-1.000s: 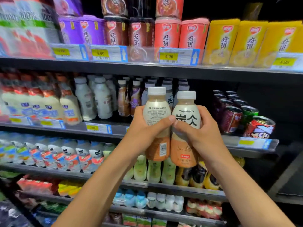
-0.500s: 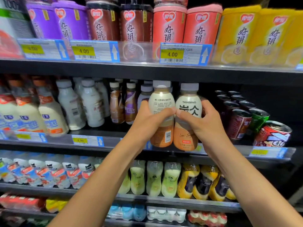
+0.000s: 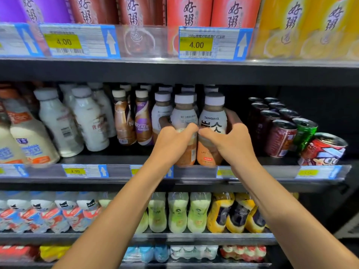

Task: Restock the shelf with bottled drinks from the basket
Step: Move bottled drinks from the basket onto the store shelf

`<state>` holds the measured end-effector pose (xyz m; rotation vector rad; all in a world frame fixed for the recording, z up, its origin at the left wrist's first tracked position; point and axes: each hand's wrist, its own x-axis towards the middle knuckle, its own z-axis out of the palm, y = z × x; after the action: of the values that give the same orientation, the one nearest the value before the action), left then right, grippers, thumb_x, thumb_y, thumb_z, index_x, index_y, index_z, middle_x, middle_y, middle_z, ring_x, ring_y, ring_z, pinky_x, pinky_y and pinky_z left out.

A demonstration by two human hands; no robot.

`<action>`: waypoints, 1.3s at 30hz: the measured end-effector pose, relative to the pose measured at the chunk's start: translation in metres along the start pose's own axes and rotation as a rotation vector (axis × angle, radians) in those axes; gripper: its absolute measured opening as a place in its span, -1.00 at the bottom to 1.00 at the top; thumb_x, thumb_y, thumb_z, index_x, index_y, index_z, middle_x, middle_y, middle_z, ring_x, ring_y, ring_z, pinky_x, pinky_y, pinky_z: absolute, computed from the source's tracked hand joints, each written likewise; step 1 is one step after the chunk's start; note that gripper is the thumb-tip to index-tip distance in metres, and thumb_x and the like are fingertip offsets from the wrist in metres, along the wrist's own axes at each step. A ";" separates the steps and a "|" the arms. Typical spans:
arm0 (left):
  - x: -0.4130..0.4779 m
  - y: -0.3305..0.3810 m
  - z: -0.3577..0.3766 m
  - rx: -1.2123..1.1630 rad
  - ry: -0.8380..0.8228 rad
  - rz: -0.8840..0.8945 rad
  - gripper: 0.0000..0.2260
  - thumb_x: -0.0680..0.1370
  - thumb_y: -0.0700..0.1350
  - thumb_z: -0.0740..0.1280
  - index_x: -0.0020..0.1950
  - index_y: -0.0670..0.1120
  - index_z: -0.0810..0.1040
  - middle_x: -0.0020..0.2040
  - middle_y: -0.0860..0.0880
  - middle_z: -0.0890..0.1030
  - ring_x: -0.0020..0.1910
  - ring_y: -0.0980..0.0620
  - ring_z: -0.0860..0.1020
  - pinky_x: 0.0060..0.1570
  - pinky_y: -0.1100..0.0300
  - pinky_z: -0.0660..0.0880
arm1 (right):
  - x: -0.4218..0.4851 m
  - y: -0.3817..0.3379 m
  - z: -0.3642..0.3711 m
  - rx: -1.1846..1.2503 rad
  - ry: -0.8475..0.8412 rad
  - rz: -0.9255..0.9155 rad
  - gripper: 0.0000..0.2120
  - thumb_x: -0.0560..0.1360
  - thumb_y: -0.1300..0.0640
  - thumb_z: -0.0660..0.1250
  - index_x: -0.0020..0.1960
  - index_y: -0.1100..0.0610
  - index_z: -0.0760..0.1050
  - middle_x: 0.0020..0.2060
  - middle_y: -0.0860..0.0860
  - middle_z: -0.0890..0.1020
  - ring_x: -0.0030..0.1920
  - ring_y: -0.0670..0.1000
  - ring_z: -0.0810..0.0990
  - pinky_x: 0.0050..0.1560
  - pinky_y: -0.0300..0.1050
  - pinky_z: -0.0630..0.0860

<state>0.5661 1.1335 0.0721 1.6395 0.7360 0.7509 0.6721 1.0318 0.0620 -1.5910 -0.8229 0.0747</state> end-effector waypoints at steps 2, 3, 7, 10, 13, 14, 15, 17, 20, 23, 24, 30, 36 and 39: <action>-0.002 -0.003 0.001 0.017 0.011 -0.008 -0.71 0.34 0.11 0.41 -0.21 -0.12 0.60 -0.24 -0.08 0.65 -0.11 -0.17 0.65 -0.09 -0.14 0.59 | -0.001 0.005 -0.001 -0.040 0.006 0.023 -0.56 0.29 -0.03 0.58 0.10 -0.04 0.53 -0.13 -0.07 0.70 -0.12 -0.11 0.69 -0.04 0.02 0.66; -0.002 -0.004 0.001 0.024 0.014 0.008 -0.70 0.34 0.08 0.42 -0.17 -0.16 0.61 -0.19 -0.13 0.68 -0.09 -0.15 0.66 -0.05 -0.16 0.58 | -0.001 0.007 -0.001 -0.042 0.002 0.031 -0.61 0.29 -0.03 0.59 0.05 -0.09 0.53 -0.13 -0.08 0.70 -0.11 -0.11 0.68 -0.04 0.01 0.66; -0.001 -0.007 0.002 0.055 -0.010 0.065 -0.58 0.29 0.09 0.44 -0.08 -0.23 0.63 -0.14 -0.19 0.70 -0.14 -0.11 0.67 -0.02 -0.14 0.59 | 0.001 0.012 -0.004 -0.052 -0.005 0.037 -0.57 0.25 -0.07 0.58 0.06 -0.11 0.52 -0.08 -0.08 0.69 -0.07 -0.10 0.67 -0.02 0.02 0.66; 0.000 -0.008 0.004 0.095 -0.047 0.085 -0.64 0.31 0.11 0.43 -0.18 -0.20 0.62 -0.28 -0.10 0.66 -0.26 -0.06 0.62 -0.17 -0.03 0.59 | 0.001 0.012 -0.004 -0.059 0.008 0.046 -0.37 0.18 -0.17 0.54 0.20 -0.06 0.50 -0.04 -0.06 0.68 -0.03 -0.07 0.67 -0.01 0.04 0.66; 0.000 -0.009 0.008 0.164 -0.040 0.119 -0.72 0.39 0.11 0.41 -0.28 -0.11 0.55 -0.38 0.01 0.52 -0.39 0.05 0.47 -0.33 0.13 0.43 | 0.000 0.014 -0.006 -0.039 0.021 0.065 -0.47 0.17 -0.18 0.53 0.09 -0.07 0.52 -0.07 -0.04 0.69 -0.06 -0.04 0.68 -0.04 0.10 0.66; 0.001 -0.010 0.009 0.177 -0.036 0.119 -0.72 0.40 0.11 0.41 -0.28 -0.11 0.55 -0.38 0.02 0.51 -0.39 0.06 0.45 -0.34 0.14 0.42 | 0.000 0.015 -0.007 -0.034 0.017 0.070 -0.50 0.17 -0.17 0.53 0.05 -0.06 0.52 -0.08 -0.04 0.69 -0.07 -0.04 0.68 -0.04 0.11 0.66; 0.001 -0.010 0.009 0.178 -0.035 0.111 -0.71 0.40 0.10 0.41 -0.26 -0.13 0.56 -0.37 0.01 0.52 -0.38 0.06 0.45 -0.34 0.14 0.42 | 0.000 0.014 -0.008 -0.036 0.010 0.071 -0.51 0.18 -0.15 0.53 0.05 -0.07 0.51 -0.08 -0.04 0.69 -0.07 -0.04 0.68 -0.03 0.11 0.66; 0.002 -0.011 0.009 0.160 -0.027 0.095 -0.63 0.40 0.09 0.42 -0.17 -0.25 0.62 -0.32 -0.01 0.58 -0.33 0.05 0.52 -0.28 0.07 0.51 | 0.000 0.015 -0.009 -0.036 -0.004 0.069 -0.50 0.23 -0.08 0.54 0.12 -0.05 0.50 -0.07 -0.04 0.69 -0.06 -0.05 0.68 -0.01 0.09 0.65; 0.002 -0.011 0.008 0.146 -0.027 0.082 -0.63 0.39 0.08 0.42 -0.07 -0.24 0.65 -0.25 -0.05 0.67 -0.22 -0.01 0.61 -0.14 0.01 0.59 | 0.002 0.016 -0.009 -0.037 -0.019 0.071 -0.49 0.25 -0.06 0.55 0.15 -0.03 0.50 -0.07 -0.02 0.69 -0.05 -0.04 0.68 0.00 0.08 0.65; 0.001 -0.008 0.006 0.129 -0.045 0.059 -0.58 0.35 0.09 0.40 -0.03 -0.25 0.64 -0.16 -0.14 0.70 -0.16 -0.05 0.64 0.01 -0.10 0.58 | 0.003 0.013 -0.008 -0.059 -0.037 0.086 -0.39 0.21 -0.14 0.54 0.20 -0.04 0.46 0.00 0.00 0.66 -0.01 -0.02 0.66 0.02 0.07 0.65; 0.000 -0.007 0.006 0.122 -0.043 0.054 -0.55 0.34 0.10 0.40 -0.01 -0.26 0.64 -0.11 -0.19 0.70 -0.12 -0.08 0.66 0.03 -0.13 0.57 | 0.003 0.013 -0.008 -0.068 -0.042 0.087 -0.32 0.19 -0.17 0.53 0.25 -0.03 0.43 0.02 0.00 0.65 0.01 -0.02 0.65 0.02 0.06 0.65; 0.001 -0.008 0.004 0.142 -0.060 0.040 -0.73 0.43 0.06 0.42 -0.15 -0.16 0.59 -0.23 -0.06 0.63 -0.18 -0.02 0.60 -0.17 0.09 0.52 | 0.001 0.010 -0.010 -0.071 -0.055 0.119 -0.25 0.25 -0.08 0.58 0.35 0.02 0.37 0.06 -0.01 0.64 0.05 -0.03 0.64 0.07 0.06 0.63; -0.008 0.001 -0.017 0.364 0.059 0.113 -0.42 0.37 0.36 0.38 0.06 -0.12 0.49 -0.09 0.01 0.57 -0.15 0.09 0.55 -0.24 0.15 0.51 | -0.011 -0.016 -0.021 -0.296 -0.068 0.158 0.00 0.27 -0.28 0.52 0.54 0.05 0.15 0.37 0.05 0.43 0.35 0.05 0.43 0.27 -0.06 0.43; -0.031 0.010 -0.029 0.277 0.166 0.247 -0.60 0.48 0.22 0.37 0.10 -0.05 0.43 -0.04 0.05 0.56 -0.07 0.11 0.53 -0.10 0.14 0.49 | -0.033 -0.035 -0.038 -0.557 0.074 -0.009 -0.38 0.50 -0.17 0.36 0.44 0.09 0.30 0.26 0.07 0.46 0.27 0.06 0.44 0.10 -0.13 0.36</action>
<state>0.5252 1.1241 0.0840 1.9601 0.7905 1.0058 0.6506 0.9814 0.0881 -2.0959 -0.8358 -0.2391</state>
